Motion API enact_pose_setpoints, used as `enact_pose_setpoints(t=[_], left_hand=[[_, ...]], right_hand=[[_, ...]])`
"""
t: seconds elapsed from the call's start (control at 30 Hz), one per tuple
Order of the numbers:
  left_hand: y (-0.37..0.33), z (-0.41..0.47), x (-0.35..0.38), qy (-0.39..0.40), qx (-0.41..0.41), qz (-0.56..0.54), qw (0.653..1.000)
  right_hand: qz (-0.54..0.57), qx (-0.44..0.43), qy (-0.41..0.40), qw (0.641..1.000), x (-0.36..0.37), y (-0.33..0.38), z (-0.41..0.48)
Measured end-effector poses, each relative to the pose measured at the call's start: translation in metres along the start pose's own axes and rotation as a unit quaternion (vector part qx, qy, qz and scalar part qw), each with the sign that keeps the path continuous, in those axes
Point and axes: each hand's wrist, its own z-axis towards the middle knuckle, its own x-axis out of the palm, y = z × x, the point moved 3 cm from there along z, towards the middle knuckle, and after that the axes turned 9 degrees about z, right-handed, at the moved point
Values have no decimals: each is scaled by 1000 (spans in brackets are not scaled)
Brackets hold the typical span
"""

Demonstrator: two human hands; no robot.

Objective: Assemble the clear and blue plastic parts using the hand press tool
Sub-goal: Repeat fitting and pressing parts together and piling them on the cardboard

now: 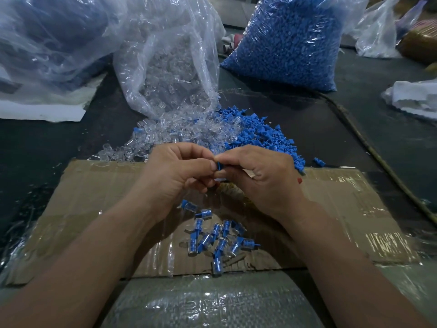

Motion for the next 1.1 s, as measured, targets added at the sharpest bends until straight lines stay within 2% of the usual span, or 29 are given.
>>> enact_pose_setpoints(t=[0.13, 0.23, 0.33, 0.5, 0.6, 0.67, 0.83, 1.1], left_hand=[[0, 0, 0, -3, 5, 9, 1000], [2, 2, -3, -19, 1, -2, 1000], [3, 5, -8, -50, 0, -26, 998], [4, 6, -10, -72, 6, -47, 996], [4, 7, -10, -76, 9, -49, 996], [4, 7, -10, -77, 11, -46, 996], [5, 7, -10, -78, 9, -63, 995], [6, 8, -13, -79, 6, -73, 994]], right_hand=[[3, 17, 19, 1000, -1, 1, 1], [-5, 137, 56, 989, -8, -7, 2], [-6, 272, 95, 958, -18, -23, -2], [-36, 378, 239, 894, -25, -34, -8], [-84, 375, 331, 862, -23, -35, -14], [-113, 362, 350, 856, -21, -35, -14], [-147, 356, 328, 863, -19, -32, -12], [-268, 298, 263, 878, -2, -35, -7]])
